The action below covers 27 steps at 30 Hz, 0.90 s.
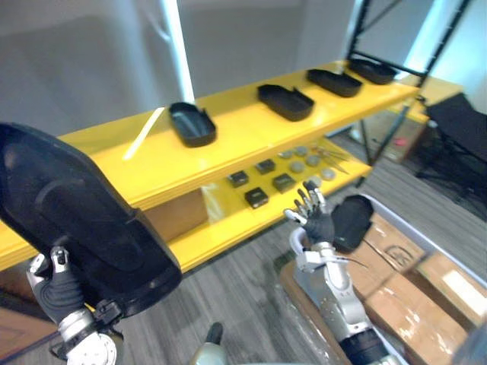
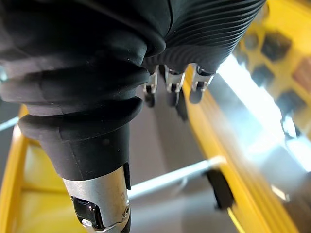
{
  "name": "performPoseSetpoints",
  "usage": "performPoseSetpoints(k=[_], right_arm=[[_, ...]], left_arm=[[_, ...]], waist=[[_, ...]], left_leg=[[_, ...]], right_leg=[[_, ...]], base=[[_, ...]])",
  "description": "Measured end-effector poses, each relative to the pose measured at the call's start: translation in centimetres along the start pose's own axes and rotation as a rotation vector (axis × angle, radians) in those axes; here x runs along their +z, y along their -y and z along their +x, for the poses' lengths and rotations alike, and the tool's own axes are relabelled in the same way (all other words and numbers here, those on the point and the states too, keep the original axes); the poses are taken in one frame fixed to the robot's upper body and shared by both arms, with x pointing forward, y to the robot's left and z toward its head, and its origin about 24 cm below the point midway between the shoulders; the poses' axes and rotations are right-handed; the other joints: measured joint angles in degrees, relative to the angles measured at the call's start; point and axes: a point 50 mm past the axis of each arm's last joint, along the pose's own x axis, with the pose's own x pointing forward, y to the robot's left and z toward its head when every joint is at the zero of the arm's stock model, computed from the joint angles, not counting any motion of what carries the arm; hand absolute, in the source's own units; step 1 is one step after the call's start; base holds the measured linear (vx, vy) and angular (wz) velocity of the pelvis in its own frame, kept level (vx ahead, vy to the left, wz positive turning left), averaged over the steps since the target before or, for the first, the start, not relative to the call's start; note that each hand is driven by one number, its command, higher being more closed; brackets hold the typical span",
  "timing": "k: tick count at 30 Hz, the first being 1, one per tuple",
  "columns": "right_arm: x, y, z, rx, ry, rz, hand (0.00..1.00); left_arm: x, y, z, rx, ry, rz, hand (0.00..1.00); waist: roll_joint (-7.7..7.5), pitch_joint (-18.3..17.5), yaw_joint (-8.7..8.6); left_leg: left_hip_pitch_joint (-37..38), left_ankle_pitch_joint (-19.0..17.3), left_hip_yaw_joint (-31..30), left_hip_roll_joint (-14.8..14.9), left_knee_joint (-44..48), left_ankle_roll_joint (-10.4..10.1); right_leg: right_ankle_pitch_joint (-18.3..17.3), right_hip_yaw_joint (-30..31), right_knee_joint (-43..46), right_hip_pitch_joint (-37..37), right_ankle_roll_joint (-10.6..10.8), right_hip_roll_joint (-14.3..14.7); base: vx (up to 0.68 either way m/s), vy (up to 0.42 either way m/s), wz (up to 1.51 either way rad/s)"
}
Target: Walk over and take plastic housings, then place them on the shelf
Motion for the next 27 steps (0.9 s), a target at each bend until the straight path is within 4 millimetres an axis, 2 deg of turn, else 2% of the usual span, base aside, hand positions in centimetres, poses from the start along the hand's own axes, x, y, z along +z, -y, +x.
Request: performPoseSetpoints(k=[1,2,3,5,7,9,12,13,14,15,17,18,21,23,24,25,26,27], right_arm=[[0.1,0.0,0.1,0.002,0.006,-0.007,0.0],[0.2,0.0,0.2,0.003,0.012,-0.007,0.0],[0.3,0.1,0.1,0.002,0.015,-0.007,0.0],[0.6,0.5,0.0,-0.011,0.026,-0.005,0.0],[1.2,0.8,0.0,-0.007,0.053,-0.004,0.0],[1.9,1.3,0.1,0.008,0.081,-0.011,0.0],[2.5,2.4,0.0,0.015,0.099,-0.036,0.0],[2.6,2.7,-0.4,0.02,0.1,-0.037,0.0],[2.8,2.8,-0.8,0.029,0.108,-0.038,0.0],[2.9,2.9,-0.9,0.03,0.114,-0.04,0.0],[2.9,2.9,-0.9,0.047,0.121,-0.041,0.0],[3.0,2.9,-0.9,0.048,0.128,-0.041,0.0],[3.2,2.9,-0.8,0.03,0.154,-0.03,0.0],[3.4,2.5,-0.5,0.021,0.181,-0.007,0.0],[3.4,2.0,-0.4,0.015,0.197,0.021,0.0],[3.4,2.1,-0.5,0.013,0.201,0.021,0.0],[3.4,2.3,-0.6,0.008,0.198,0.019,0.0],[3.5,2.4,-0.6,0.008,0.205,0.019,0.0]], left_arm=[[0.2,0.1,0.1,-0.011,0.015,-0.003,1.0],[0.7,0.3,0.3,-0.038,0.049,-0.012,1.0],[1.3,0.5,0.5,-0.073,0.085,-0.02,1.0],[1.9,1.1,1.2,-0.147,0.141,-0.022,1.0],[2.4,1.6,1.8,-0.205,0.179,-0.032,1.0],[2.7,1.9,2.1,-0.222,0.196,-0.048,1.0],[2.9,2.8,2.3,-0.239,0.214,-0.086,1.0],[3.0,3.1,2.2,-0.251,0.218,-0.095,1.0],[3.1,3.2,2.3,-0.26,0.23,-0.101,1.0],[3.2,3.3,2.4,-0.267,0.242,-0.103,1.0],[3.7,3.5,2.7,-0.293,0.28,-0.091,1.0],[3.7,3.5,2.8,-0.3,0.286,-0.083,1.0],[4.2,3.7,3.2,-0.324,0.326,-0.057,1.0],[4.6,3.7,3.6,-0.335,0.357,-0.051,1.0],[4.8,3.7,3.9,-0.343,0.369,-0.041,1.0],[4.7,3.8,4.0,-0.346,0.37,-0.046,1.0],[4.7,4.0,4.2,-0.351,0.375,-0.049,1.0],[5.0,4.3,4.6,-0.355,0.392,-0.051,1.0]], waist=[[0.2,0.26,-0.02],[0.52,1.17,-0.37],[0.52,1.96,-1.32],[-0.22,2.74,-2.68],[-0.44,3.23,-2.55],[-0.19,3.74,-2.79],[0.36,5.27,-2.91],[0.54,5.56,-3.3],[0.61,6.05,-4.37],[0.68,6.64,-4.49],[0.62,8.65,-4.13],[0.61,8.86,-4.16],[0.11,9.73,-4.04],[-0.92,10.15,-3.69],[-2.38,9.83,-3.2],[-2.24,9.81,-3.65],[-2.07,9.66,-4.18],[-2.38,9.51,-4.38]], left_leg=[[-0.12,-0.01,-0.69,-0.17,-0.03,0.22],[-0.11,0.13,-1.96,-0.31,0.01,0.44],[-0.17,0.46,-3.25,-0.75,-0.03,0.89],[-0.13,1.11,-4.97,-1.39,-0.58,1.13],[-0.38,2.26,-5.48,-1.36,-0.75,0.07],[-1.05,2.97,-5.51,-1.36,-0.51,-0.05],[-1.11,3.44,-4.87,-1.42,0.25,0.5],[-1.33,4.15,-3.12,-1.84,0.26,1.44],[-2.02,4.47,-0.58,-2.29,0.39,3.62],[-2.09,4.25,-0.23,-2.4,0.53,4.71],[-3.62,2.2,1.13,-3.15,4.47,7.29],[-4.29,1.49,1.9,-3.35,5.76,7.83],[-6.65,-2.0,7.25,-4.12,12.81,7.56],[-8.34,-5.65,9.51,-5.14,18.48,7.39],[-9.26,-9.87,12.34,-6.32,22.97,8.12],[-9.45,-10.78,11.88,-6.62,24.11,7.72],[-9.31,-11.56,11.12,-7.29,24.52,8.22],[-7.74,-12.56,10.35,-7.7,22.65,8.71]], right_leg=[[-1.42,0.6,1.15,-0.21,-0.21,-0.06],[-4.87,3.96,4.13,-1.11,-0.97,0.15],[-9.06,10.05,7.54,-2.68,-1.81,0.95],[-12.86,14.87,11.47,-4.02,-2.74,1.61],[-13.45,14.33,12.57,-4.16,-2.35,1.71],[-13.18,14.18,12.98,-4.16,-1.87,2.17],[-13.48,13.73,12.98,-3.42,-2.33,2.55],[-14.09,12.67,13.08,-3.16,-2.81,2.43],[-14.97,11.3,13.68,-2.98,-2.31,2.22],[-15.29,11.04,14.31,-2.97,-2.43,2.11],[-16.57,10.39,16.68,-2.89,-1.89,0.99],[-16.85,9.97,17.21,-2.87,-2.0,0.55],[-17.89,8.36,18.41,-1.08,-0.75,-2.1],[-18.51,7.79,18.44,0.39,-0.15,-3.62],[-17.26,8.12,19.34,1.65,-1.53,-5.23],[-16.09,9.8,21.86,1.01,-3.22,-5.8],[-13.85,12.99,27.09,-1.15,-6.35,-6.8],[-6.46,18.62,36.08,-6.59,-10.78,-8.17]], base=[[-0.04,0.003,0.57],[-0.1,-0.048,0.66],[-0.11,-0.07,0.74],[-0.1,-0.125,0.65],[-0.03,-0.136,0.35],[-0.01,-0.063,0.23],[-0.04,-0.02,0.17],[-0.09,0.015,0.49],[-0.1,0.021,0.56],[-0.11,0.023,0.44],[-0.11,0.019,0.2],[-0.08,0.046,0.29],[0.02,0.112,0.29],[0.13,0.141,0.11],[0.2,0.163,0.13],[0.24,0.258,0.37],[0.2,0.257,0.53],[0.19,0.256,0.43]])
